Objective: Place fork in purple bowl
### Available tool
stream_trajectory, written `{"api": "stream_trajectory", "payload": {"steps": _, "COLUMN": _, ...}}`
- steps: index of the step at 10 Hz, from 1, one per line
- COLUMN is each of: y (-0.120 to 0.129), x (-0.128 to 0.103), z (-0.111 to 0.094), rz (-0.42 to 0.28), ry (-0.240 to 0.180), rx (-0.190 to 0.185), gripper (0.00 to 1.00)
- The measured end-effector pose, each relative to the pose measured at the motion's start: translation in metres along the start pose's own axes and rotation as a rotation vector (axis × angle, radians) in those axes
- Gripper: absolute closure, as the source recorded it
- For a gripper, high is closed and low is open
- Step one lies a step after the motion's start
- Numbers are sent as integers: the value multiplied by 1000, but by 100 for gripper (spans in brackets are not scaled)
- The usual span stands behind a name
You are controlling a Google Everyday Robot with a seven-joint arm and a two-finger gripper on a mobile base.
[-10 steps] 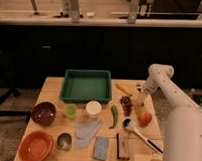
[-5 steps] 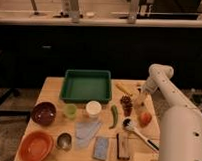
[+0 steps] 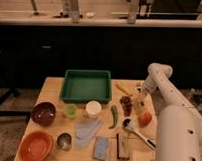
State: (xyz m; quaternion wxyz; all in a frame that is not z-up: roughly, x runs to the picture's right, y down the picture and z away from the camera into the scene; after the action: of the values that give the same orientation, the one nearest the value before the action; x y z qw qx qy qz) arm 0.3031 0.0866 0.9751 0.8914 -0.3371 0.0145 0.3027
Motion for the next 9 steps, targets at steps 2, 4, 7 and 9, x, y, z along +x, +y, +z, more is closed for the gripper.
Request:
{"api": "stream_trajectory", "payload": {"steps": 2, "y": 0, "x": 0, "z": -4, "rz": 2, "ry": 0, "rx": -1, "gripper": 92}}
{"api": "stream_trajectory", "payload": {"steps": 4, "y": 3, "x": -2, "z": -4, "rz": 0, "ry": 1, "rx": -8, "gripper": 100}}
{"api": "stream_trajectory", "payload": {"steps": 7, "y": 4, "x": -2, "z": -4, "rz": -4, "ry": 7, "rx": -12, "gripper": 100}}
{"api": "stream_trajectory", "payload": {"steps": 9, "y": 3, "x": -2, "z": -5, "rz": -9, "ry": 4, "rx": -10, "gripper": 100}}
